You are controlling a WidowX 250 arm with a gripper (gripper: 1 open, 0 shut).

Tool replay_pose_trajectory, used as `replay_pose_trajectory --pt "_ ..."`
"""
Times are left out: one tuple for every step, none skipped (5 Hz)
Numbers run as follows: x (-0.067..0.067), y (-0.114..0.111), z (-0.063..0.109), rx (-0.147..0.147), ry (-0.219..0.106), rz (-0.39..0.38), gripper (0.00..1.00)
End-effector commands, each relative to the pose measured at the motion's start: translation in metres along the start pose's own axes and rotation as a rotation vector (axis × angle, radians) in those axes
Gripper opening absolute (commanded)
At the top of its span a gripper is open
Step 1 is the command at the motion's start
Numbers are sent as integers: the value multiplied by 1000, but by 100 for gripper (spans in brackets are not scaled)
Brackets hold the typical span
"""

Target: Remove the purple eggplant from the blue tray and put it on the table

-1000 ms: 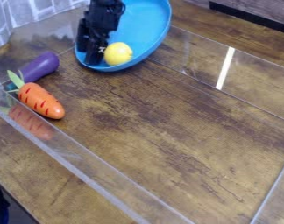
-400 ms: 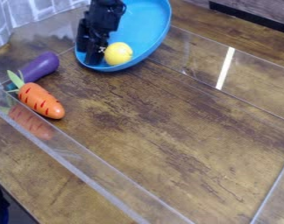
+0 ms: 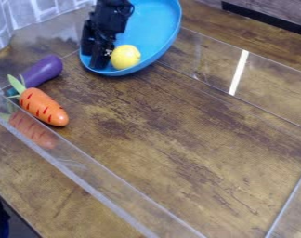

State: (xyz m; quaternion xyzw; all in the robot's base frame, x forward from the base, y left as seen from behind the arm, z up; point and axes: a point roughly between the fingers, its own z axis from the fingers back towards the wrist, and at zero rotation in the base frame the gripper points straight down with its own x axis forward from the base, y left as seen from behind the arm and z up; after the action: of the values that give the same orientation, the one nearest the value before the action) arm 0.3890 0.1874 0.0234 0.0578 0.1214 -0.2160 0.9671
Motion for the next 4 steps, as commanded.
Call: replay_pose_trajectory --pt "3 -2 -5 -11 11 3 100" --pt "2 -2 -6 -14 20 8 100" --pt "4 -2 -7 -22 23 -2 100" --pt "5 -1 -8 -29 27 -14 100"
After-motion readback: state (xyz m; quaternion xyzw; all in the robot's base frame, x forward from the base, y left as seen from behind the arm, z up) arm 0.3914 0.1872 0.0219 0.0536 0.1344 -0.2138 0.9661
